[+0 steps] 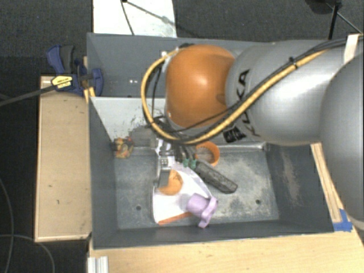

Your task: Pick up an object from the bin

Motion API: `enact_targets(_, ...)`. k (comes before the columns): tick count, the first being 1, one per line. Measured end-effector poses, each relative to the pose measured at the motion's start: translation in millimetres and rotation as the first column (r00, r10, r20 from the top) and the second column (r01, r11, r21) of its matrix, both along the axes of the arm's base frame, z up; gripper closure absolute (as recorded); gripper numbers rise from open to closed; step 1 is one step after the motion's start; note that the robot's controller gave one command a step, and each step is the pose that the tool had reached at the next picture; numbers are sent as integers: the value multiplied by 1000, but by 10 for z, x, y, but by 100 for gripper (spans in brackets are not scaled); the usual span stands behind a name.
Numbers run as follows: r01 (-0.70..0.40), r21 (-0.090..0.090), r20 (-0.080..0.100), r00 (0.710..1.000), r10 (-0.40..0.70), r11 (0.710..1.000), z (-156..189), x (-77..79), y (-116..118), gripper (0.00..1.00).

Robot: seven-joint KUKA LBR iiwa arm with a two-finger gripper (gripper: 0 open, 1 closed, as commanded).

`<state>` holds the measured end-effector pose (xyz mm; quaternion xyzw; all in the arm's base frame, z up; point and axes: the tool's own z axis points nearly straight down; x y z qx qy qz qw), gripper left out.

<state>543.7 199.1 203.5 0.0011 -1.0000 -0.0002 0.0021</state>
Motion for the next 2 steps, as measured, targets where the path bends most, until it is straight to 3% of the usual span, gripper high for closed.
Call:
enact_targets(1, -44, 0, 9, 999, 44, 999, -36, 12, 52, 0)
enact_targets(2, -155, 3, 8, 988, 155, 988, -302, -45, -81, 0)
